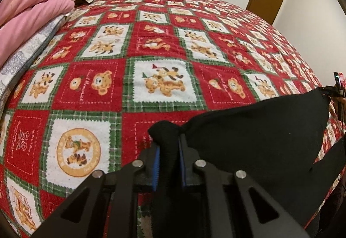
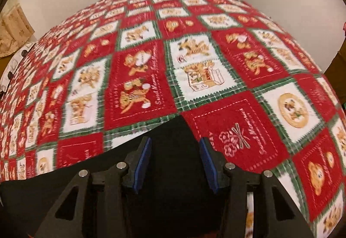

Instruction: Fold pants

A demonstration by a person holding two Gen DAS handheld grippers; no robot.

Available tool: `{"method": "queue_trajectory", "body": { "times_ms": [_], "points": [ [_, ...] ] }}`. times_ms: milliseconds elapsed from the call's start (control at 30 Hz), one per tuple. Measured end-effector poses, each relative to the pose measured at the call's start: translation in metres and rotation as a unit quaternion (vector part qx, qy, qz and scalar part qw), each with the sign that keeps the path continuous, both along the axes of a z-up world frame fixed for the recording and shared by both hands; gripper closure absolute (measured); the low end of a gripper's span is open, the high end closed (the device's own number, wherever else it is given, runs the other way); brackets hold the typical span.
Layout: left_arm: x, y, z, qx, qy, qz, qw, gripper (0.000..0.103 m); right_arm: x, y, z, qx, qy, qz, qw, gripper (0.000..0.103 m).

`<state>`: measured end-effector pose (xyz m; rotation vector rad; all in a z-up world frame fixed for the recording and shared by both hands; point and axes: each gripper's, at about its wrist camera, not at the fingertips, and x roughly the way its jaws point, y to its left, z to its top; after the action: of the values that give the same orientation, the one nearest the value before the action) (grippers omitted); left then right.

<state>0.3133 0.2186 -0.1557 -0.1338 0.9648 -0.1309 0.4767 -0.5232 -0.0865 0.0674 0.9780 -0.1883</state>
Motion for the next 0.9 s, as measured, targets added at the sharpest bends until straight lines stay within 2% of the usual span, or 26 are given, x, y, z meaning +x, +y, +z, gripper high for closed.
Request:
{"method": "queue_trajectory", "body": {
  "times_ms": [233,333,367,400,433,467,600,700,833,900],
  "points": [
    [0.002,0.001,-0.002,-0.006,-0.004,-0.002,1.0000,0.087,0.015,-0.010,0.001,0.000,-0.010,0.013,1.000,0.055],
    [0.003,0.001,-0.002,-0.004,-0.004,-0.002,1.0000,0.087,0.018,-0.013,-0.005,0.022,-0.004,0.016,1.000,0.054],
    [0.003,0.001,-0.002,-0.004,-0.005,-0.001,1.0000,0.087,0.018,-0.009,-0.009,0.008,-0.001,0.027,1.000,0.056],
    [0.003,0.001,-0.002,-0.004,-0.005,-0.002,1.0000,0.087,0.016,-0.007,-0.009,-0.003,-0.003,0.030,1.000,0.060],
    [0.003,0.000,-0.002,-0.002,-0.006,-0.003,1.0000,0.087,0.015,-0.006,-0.009,-0.002,-0.006,0.034,0.999,0.080],
    [0.004,-0.001,-0.001,0.001,-0.006,-0.005,1.0000,0.087,0.014,-0.005,-0.007,0.008,-0.010,0.039,0.999,0.092],
    [0.006,-0.003,0.002,0.013,-0.006,-0.008,0.9999,0.087,0.006,0.009,0.004,-0.016,-0.024,0.045,0.999,0.095],
    [0.003,-0.001,0.008,0.014,-0.018,0.000,0.9997,0.087,-0.012,0.018,0.026,-0.024,-0.063,0.050,0.996,0.095],
    [-0.009,0.006,0.025,-0.011,-0.061,0.010,0.9980,0.087,-0.050,0.016,0.068,-0.023,-0.132,0.051,0.990,0.095],
    [-0.019,0.008,0.035,-0.027,-0.084,0.005,0.9961,0.087,-0.080,0.014,0.093,-0.016,-0.177,0.057,0.982,0.095]
  ]
}}
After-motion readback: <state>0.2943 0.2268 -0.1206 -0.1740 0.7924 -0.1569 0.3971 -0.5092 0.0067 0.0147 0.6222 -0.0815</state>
